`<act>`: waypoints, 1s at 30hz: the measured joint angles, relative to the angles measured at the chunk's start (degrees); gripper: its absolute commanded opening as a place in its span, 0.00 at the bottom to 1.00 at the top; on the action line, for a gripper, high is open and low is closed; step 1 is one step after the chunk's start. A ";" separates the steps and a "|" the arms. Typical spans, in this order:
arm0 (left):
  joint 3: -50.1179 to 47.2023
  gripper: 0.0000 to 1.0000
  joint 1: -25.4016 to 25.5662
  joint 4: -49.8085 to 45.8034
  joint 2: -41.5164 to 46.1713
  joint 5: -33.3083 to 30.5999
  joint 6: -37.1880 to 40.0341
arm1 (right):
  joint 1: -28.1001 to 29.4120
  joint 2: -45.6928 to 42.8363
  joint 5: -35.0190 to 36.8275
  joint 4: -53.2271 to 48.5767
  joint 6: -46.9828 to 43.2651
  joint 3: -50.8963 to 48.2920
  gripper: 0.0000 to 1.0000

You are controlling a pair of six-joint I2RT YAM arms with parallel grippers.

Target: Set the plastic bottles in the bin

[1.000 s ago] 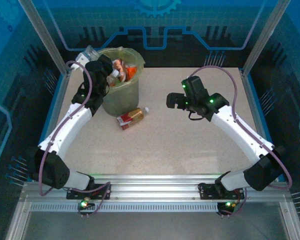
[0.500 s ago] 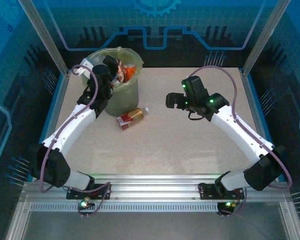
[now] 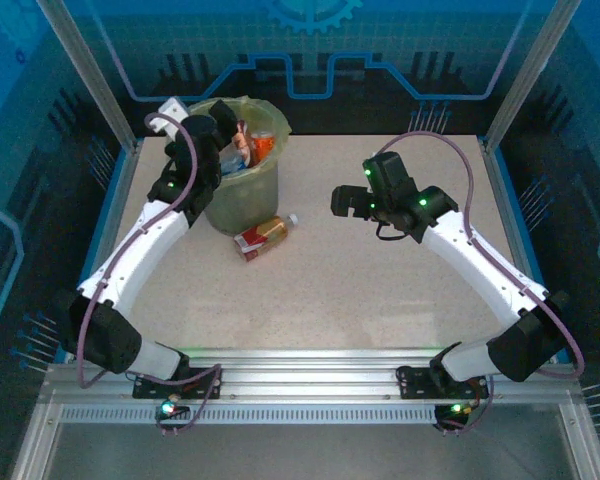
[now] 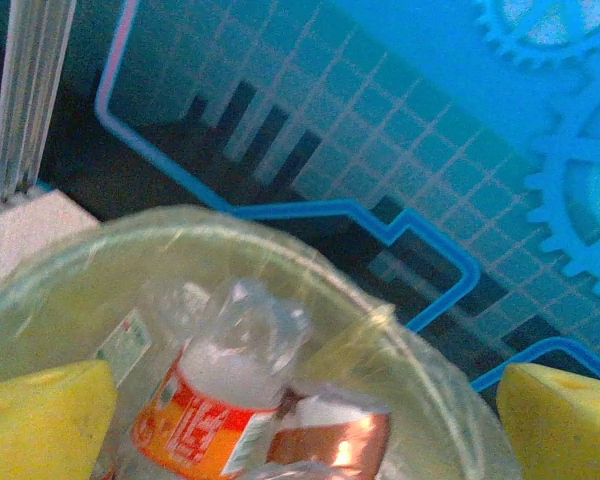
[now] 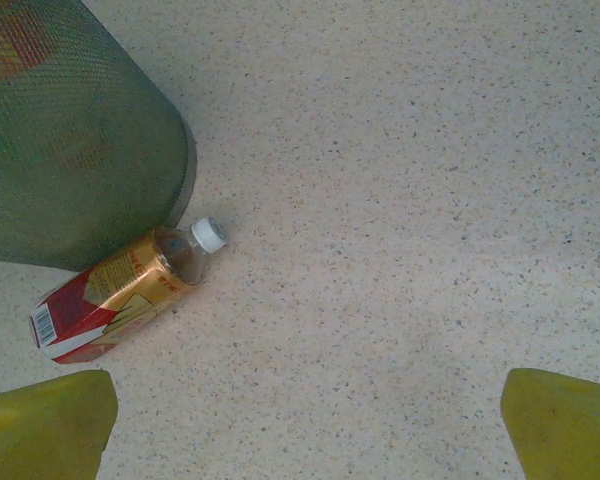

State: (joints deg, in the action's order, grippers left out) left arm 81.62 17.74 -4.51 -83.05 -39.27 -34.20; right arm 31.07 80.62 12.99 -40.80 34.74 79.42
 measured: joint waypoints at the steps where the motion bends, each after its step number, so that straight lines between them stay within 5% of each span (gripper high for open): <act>1: 1.36 0.99 0.20 -0.15 -0.13 -0.02 1.46 | 0.00 0.00 0.00 0.00 0.02 0.00 1.00; 18: 12.31 0.96 0.92 -14.69 -5.33 3.34 23.87 | 0.04 0.92 -0.17 -0.04 0.02 0.17 1.00; 30: 10.56 0.91 -2.34 -23.28 -4.96 1.79 23.65 | 0.11 2.12 -0.42 -0.04 0.04 0.85 1.00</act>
State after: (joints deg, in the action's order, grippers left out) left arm 92.18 15.40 -27.79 -88.01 -37.47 -10.55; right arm 31.18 82.74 12.58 -40.84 34.79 80.27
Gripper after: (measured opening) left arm 0.914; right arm 0.996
